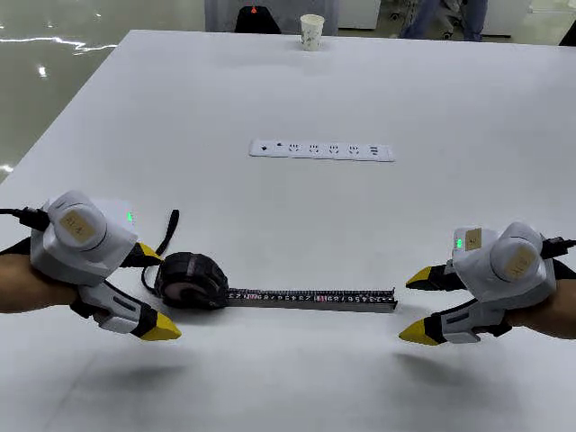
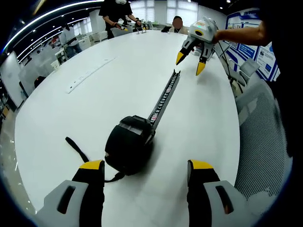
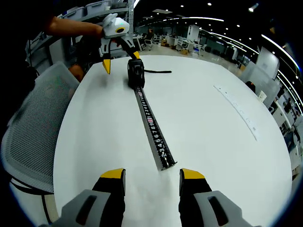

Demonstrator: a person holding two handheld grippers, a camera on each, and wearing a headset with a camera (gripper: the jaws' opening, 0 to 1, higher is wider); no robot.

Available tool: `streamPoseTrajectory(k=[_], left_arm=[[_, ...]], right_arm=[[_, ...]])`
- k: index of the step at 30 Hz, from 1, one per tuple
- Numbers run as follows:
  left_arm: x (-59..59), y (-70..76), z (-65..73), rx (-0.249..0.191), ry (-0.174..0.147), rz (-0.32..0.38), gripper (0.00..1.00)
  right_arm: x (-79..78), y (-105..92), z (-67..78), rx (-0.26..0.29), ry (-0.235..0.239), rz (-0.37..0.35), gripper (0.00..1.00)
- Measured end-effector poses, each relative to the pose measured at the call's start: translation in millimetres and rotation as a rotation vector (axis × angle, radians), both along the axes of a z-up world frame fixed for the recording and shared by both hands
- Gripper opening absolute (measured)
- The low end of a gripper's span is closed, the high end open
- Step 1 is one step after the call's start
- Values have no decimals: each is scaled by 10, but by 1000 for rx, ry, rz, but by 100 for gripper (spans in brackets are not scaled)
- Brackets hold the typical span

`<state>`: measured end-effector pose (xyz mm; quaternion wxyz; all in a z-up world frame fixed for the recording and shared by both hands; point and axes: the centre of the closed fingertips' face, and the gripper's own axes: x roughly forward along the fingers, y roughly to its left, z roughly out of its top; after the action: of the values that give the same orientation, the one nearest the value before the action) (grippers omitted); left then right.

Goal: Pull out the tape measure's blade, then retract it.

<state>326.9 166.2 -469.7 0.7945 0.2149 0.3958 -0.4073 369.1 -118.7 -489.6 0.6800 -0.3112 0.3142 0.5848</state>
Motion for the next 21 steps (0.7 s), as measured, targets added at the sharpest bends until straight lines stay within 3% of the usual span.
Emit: streamPoseTrajectory(k=[21], left_arm=[[-258,-103,136,-116,-75,151,77]], right_arm=[[-283,47,112,104,7,-141,62]])
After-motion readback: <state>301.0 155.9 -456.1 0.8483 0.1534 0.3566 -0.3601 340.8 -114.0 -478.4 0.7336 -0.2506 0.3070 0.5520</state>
